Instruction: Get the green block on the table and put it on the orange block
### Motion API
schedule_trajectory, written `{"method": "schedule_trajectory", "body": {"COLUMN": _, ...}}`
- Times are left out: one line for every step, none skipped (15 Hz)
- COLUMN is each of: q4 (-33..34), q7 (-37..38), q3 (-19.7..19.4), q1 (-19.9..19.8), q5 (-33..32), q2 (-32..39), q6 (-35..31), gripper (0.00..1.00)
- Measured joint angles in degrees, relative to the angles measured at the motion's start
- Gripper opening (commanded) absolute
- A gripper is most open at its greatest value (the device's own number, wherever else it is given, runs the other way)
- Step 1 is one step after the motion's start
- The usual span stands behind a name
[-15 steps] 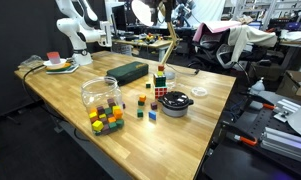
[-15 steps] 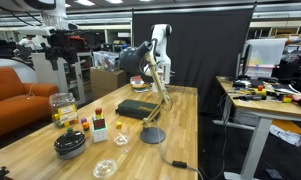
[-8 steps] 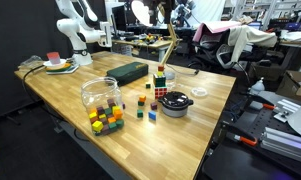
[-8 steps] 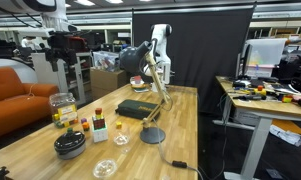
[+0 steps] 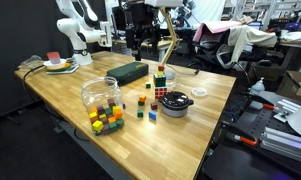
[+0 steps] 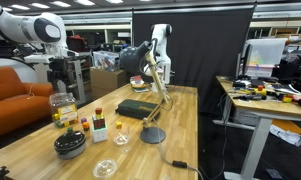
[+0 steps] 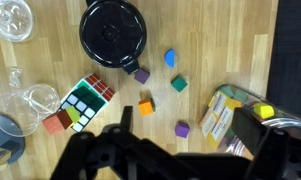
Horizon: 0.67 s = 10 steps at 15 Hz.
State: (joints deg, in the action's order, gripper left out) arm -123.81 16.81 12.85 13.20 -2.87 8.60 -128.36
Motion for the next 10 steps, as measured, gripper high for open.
{"method": "schedule_trajectory", "body": {"q4": 0.87, "q7": 1.15, "q3": -0.08, "q1": 0.27, "q5": -0.53, "q2": 1.54, "q6": 0.03, "gripper": 1.0}}
{"method": "schedule_trajectory", "body": {"q4": 1.52, "q7": 2.58, "q3": -0.23, "q1": 0.44, "q5": -0.55, "q2": 2.74, "q6": 0.04, "gripper": 1.0}}
{"method": "schedule_trajectory", "body": {"q4": 2.03, "q7": 4.15, "q3": -0.33, "q1": 0.5, "q5": -0.05, "q2": 3.77, "q6": 0.07, "gripper": 1.0}}
{"method": "schedule_trajectory", "body": {"q4": 2.38, "q7": 5.15, "q3": -0.39, "q1": 0.51, "q5": 0.09, "q2": 4.47, "q6": 0.08, "gripper": 1.0}}
{"method": "schedule_trajectory", "body": {"q4": 2.59, "q7": 5.62, "q3": -0.42, "q1": 0.52, "q5": 0.14, "q2": 4.7, "q6": 0.1, "gripper": 1.0}}
{"method": "schedule_trajectory", "body": {"q4": 2.76, "q7": 5.84, "q3": -0.41, "q1": 0.54, "q5": 0.19, "q2": 4.71, "q6": 0.16, "gripper": 1.0}}
{"method": "schedule_trajectory", "body": {"q4": 2.86, "q7": 5.93, "q3": -0.42, "q1": 0.55, "q5": 0.21, "q2": 4.71, "q6": 0.19, "gripper": 1.0}}
{"method": "schedule_trajectory", "body": {"q4": 2.89, "q7": 5.96, "q3": -0.42, "q1": 0.55, "q5": 0.21, "q2": 4.71, "q6": 0.2, "gripper": 1.0}}
{"method": "schedule_trajectory", "body": {"q4": 2.89, "q7": 5.98, "q3": -0.42, "q1": 0.56, "q5": 0.22, "q2": 4.71, "q6": 0.2, "gripper": 1.0}}
{"method": "schedule_trajectory", "body": {"q4": 2.89, "q7": 6.29, "q3": -0.55, "q1": 0.61, "q5": 0.17, "q2": 4.77, "q6": 0.19, "gripper": 1.0}}
